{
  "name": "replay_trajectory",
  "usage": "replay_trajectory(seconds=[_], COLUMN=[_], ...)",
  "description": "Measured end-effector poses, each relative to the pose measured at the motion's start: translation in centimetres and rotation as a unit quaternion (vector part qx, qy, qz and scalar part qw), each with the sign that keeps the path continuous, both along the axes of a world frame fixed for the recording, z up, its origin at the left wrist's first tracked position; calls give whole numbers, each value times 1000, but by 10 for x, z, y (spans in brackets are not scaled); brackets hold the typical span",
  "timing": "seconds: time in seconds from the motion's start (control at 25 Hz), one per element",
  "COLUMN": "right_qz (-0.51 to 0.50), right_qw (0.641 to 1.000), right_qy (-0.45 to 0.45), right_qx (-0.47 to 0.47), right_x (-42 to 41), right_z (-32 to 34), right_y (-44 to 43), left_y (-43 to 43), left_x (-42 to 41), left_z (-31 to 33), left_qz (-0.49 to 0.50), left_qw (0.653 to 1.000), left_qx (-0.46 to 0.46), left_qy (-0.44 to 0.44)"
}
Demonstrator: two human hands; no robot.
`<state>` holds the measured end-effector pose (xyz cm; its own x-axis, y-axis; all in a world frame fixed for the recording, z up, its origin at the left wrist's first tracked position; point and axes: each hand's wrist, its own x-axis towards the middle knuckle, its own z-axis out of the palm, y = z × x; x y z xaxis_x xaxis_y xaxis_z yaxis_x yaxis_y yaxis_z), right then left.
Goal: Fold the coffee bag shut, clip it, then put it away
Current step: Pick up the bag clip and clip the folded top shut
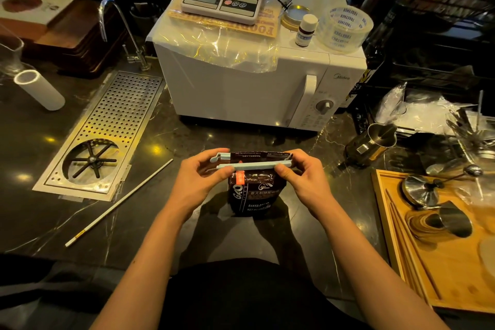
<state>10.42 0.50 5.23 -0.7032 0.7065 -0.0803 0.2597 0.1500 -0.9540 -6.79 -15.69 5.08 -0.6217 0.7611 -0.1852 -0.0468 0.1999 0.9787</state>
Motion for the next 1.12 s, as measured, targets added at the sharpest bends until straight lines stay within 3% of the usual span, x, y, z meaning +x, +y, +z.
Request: replay_trajectory(seconds=[0.4,0.76,1.0,1.12], right_qz=[-14,-10,-18,-17], right_qw=[1000,1000,1000,1000], right_qy=[0,10,2,1], right_qx=[7,17,26,24], right_x=[-2,-6,-8,-6], right_z=[-3,1,1,1], right_y=[-1,-1,-1,-2], left_y=[5,8,7,13], left_x=[1,-6,-12,-7], left_z=[-2,-3,2,5], left_qz=[59,37,-26,-58], left_qw=[995,989,957,963], left_qx=[-19,-30,-65,-55], left_qy=[73,139,283,258])
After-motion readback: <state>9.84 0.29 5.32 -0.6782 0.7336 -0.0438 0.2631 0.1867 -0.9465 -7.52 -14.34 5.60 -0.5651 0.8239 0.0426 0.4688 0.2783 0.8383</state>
